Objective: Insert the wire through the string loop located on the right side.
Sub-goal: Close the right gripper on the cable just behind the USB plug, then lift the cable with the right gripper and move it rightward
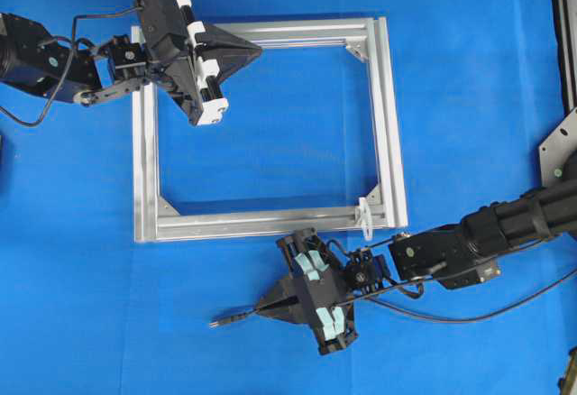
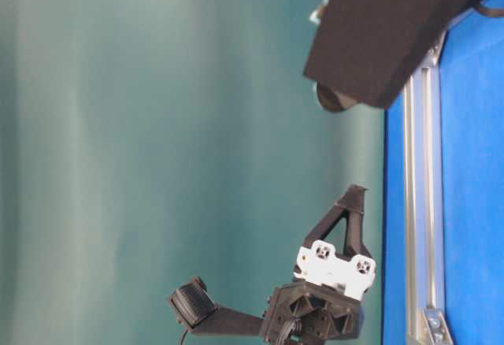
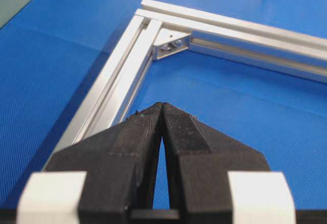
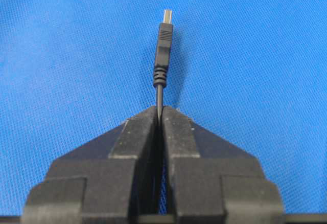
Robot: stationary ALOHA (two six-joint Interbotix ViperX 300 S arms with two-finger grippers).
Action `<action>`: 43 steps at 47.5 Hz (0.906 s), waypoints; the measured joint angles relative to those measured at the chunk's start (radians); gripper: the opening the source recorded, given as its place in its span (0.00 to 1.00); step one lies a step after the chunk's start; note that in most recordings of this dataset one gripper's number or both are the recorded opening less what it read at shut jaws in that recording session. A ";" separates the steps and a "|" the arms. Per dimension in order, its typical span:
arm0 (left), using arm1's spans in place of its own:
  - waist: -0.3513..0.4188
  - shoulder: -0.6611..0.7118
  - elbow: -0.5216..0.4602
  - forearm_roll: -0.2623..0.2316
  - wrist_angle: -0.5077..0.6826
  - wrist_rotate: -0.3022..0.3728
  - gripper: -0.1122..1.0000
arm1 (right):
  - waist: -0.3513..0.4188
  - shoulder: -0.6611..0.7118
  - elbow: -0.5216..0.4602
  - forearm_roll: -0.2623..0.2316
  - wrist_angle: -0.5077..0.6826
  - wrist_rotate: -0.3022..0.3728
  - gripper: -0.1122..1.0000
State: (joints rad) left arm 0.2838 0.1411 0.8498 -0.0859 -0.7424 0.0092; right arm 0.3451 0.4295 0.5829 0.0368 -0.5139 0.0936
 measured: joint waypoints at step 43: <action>0.000 0.000 0.000 0.000 -0.002 0.000 0.10 | 0.002 -0.215 0.017 -0.002 0.173 0.002 0.07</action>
State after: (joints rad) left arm 0.2838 0.1411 0.8498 -0.0859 -0.7440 0.0092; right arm 0.3467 0.2148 0.5998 0.0353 -0.3405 0.0951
